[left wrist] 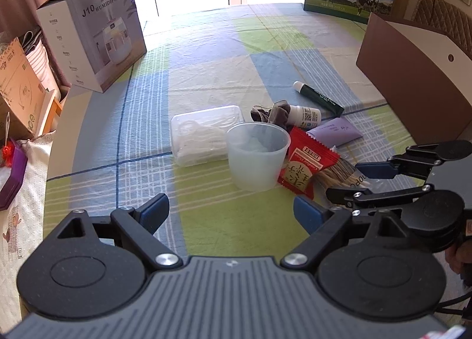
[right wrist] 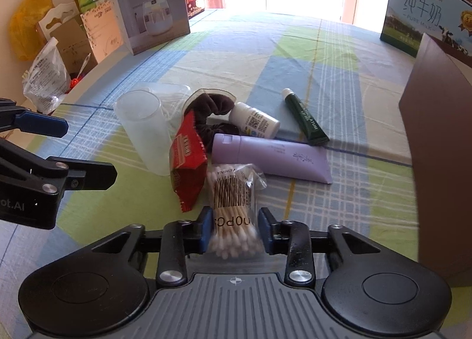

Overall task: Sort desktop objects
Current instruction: 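Grasp the cotton swab bag with the right tool, then grasp the clear plastic cup with the left tool, then carry the cotton swab bag and clear cup over the cardboard box with both tools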

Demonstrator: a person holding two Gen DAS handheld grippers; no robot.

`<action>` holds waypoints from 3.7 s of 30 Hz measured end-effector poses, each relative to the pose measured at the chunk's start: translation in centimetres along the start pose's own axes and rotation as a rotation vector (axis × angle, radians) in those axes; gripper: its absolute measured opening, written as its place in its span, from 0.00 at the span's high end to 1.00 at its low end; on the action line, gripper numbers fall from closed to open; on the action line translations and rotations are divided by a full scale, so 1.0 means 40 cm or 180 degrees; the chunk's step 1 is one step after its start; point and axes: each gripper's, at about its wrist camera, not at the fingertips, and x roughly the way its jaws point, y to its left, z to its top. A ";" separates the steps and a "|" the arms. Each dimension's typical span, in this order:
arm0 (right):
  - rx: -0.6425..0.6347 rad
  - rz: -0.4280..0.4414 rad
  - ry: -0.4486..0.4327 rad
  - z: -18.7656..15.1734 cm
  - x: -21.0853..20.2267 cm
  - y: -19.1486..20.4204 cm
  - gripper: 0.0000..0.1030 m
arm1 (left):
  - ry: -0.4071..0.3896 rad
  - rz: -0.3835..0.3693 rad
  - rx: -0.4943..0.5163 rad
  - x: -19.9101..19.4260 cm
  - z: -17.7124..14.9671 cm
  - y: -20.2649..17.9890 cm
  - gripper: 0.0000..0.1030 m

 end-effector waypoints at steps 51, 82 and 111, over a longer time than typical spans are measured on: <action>0.0571 -0.0239 -0.0074 -0.086 -0.159 -0.105 0.76 | -0.0199 -0.0173 0.0162 -0.049 -0.003 -0.077 0.53; 0.1065 0.0041 -0.0818 -0.111 -0.603 -0.399 0.76 | -0.0762 -0.0993 0.0682 -0.250 0.117 -0.459 0.53; 0.0701 -0.0534 -0.0267 -0.018 -0.471 -0.942 0.76 | -0.0369 -0.1382 0.0924 0.049 0.427 -0.924 0.53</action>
